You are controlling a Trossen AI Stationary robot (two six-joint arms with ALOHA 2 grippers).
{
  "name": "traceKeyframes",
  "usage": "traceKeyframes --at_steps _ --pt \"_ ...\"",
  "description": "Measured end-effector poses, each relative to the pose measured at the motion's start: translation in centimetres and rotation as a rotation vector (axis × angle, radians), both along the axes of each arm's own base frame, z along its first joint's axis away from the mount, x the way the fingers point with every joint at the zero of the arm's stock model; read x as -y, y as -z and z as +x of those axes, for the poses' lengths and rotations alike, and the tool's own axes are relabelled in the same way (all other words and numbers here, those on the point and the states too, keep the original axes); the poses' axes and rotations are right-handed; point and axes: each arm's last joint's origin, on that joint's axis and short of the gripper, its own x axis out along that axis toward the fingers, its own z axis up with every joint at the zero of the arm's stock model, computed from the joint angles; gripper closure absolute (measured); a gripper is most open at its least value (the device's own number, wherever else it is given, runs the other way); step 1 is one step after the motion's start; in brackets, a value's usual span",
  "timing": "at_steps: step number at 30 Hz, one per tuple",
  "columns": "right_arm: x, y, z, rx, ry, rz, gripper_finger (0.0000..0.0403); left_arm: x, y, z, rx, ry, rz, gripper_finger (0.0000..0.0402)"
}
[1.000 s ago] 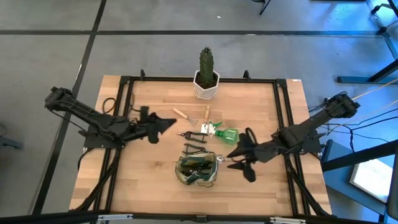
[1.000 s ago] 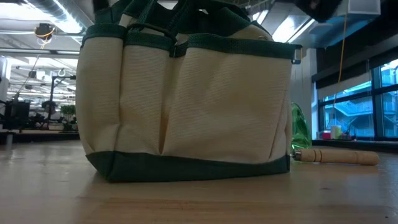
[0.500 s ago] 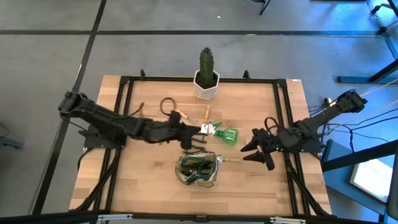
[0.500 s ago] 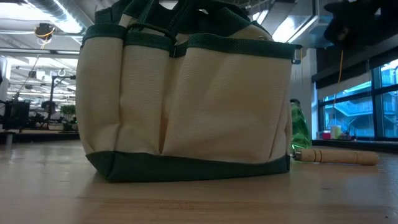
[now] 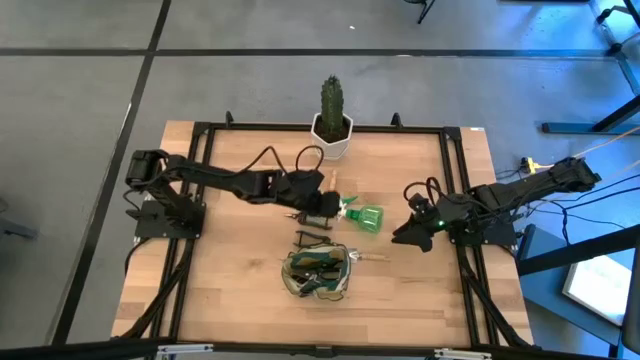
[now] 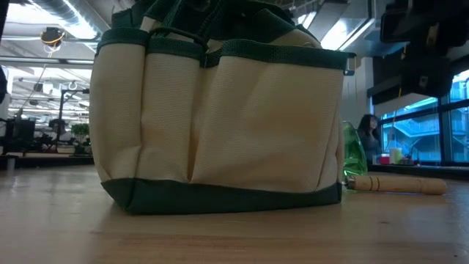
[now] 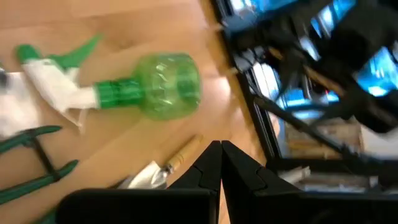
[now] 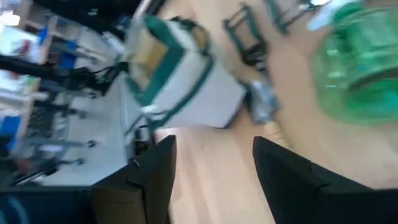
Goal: Pick & Place Garden tools in Gardening bag
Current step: Put the spray bottle into the gardening bag
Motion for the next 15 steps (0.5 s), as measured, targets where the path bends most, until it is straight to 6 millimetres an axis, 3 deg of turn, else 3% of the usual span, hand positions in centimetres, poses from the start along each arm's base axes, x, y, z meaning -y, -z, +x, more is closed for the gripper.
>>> traceKeyframes --at_steps 4,9,15 --pt "0.0 -0.4 0.2 0.029 0.002 0.047 0.0187 -1.7 -0.1 -0.1 0.003 -0.028 -0.046 0.0397" --pt "0.0 -0.9 0.5 0.103 -0.018 0.031 0.0187 -2.8 -0.2 -0.2 0.013 0.089 -0.021 0.0397" --pt "0.3 -2.8 1.2 0.333 -0.045 -0.03 0.0187 -3.2 -0.4 -0.4 0.026 0.143 0.009 0.0398"
